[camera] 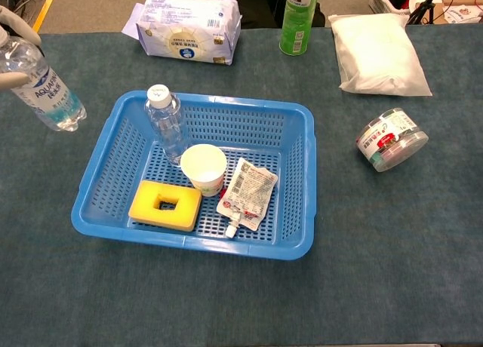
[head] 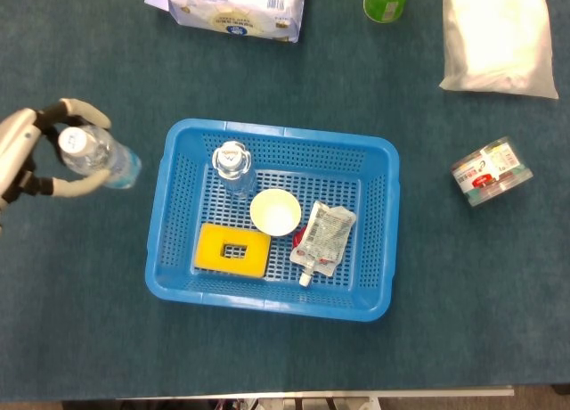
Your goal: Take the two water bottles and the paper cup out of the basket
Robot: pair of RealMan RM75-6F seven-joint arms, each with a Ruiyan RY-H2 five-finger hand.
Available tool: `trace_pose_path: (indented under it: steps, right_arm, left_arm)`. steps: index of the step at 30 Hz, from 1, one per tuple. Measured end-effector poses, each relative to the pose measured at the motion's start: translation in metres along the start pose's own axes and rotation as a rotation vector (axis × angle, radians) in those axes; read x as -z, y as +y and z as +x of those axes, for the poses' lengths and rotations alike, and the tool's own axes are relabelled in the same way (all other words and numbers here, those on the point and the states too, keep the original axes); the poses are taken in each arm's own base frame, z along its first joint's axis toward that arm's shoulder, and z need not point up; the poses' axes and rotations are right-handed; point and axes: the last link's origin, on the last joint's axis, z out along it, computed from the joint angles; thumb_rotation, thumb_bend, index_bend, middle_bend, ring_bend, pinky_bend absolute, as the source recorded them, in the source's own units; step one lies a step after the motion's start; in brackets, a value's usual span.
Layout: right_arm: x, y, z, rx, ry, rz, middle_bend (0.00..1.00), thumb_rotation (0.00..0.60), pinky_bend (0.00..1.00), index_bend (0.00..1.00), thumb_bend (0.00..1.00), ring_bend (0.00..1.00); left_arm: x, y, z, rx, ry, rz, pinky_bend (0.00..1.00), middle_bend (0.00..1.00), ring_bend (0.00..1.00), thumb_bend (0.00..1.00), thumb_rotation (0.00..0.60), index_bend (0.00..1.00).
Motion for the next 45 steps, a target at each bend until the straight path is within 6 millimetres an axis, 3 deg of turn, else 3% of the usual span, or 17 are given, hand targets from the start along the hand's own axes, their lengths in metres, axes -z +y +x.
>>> trace_pose_path:
  steps: [6,16,23,31,37,45]
  right_arm:
    - [-0.002,-0.002,-0.001,0.001,-0.006,0.004,0.41,0.600,0.41,0.34,0.12,0.35]
    - [-0.002,-0.003,0.001,0.007,0.000,-0.005,0.41,0.600,0.41,0.34,0.12,0.35]
    - [0.000,-0.001,0.004,0.014,0.007,-0.021,0.41,0.600,0.41,0.34,0.12,0.35]
    - [-0.001,-0.002,0.004,0.017,0.006,-0.024,0.41,0.600,0.41,0.34,0.12,0.35]
    - [-0.003,-0.003,0.003,0.017,0.007,-0.023,0.41,0.600,0.41,0.34,0.12,0.35]
    - [-0.004,-0.001,0.003,0.017,0.005,-0.019,0.41,0.600,0.41,0.34,0.12,0.35]
  left_arm:
    - [-0.004,-0.026,0.004,-0.014,0.036,0.062,0.57,0.49,0.45,0.23,0.600,0.49]
    - [-0.026,-0.077,-0.013,-0.028,0.029,0.146,0.56,0.49,0.43,0.23,0.600,0.49]
    - [-0.042,-0.101,-0.021,0.010,0.034,0.187,0.52,0.46,0.38,0.23,0.600,0.47]
    - [-0.045,-0.107,-0.026,0.025,-0.011,0.202,0.39,0.24,0.19,0.23,0.600,0.30]
    - [-0.042,-0.103,-0.023,0.020,-0.021,0.191,0.30,0.18,0.13,0.23,0.600,0.25]
    - [-0.033,-0.084,-0.015,0.026,0.015,0.122,0.29,0.17,0.11,0.23,0.600,0.25]
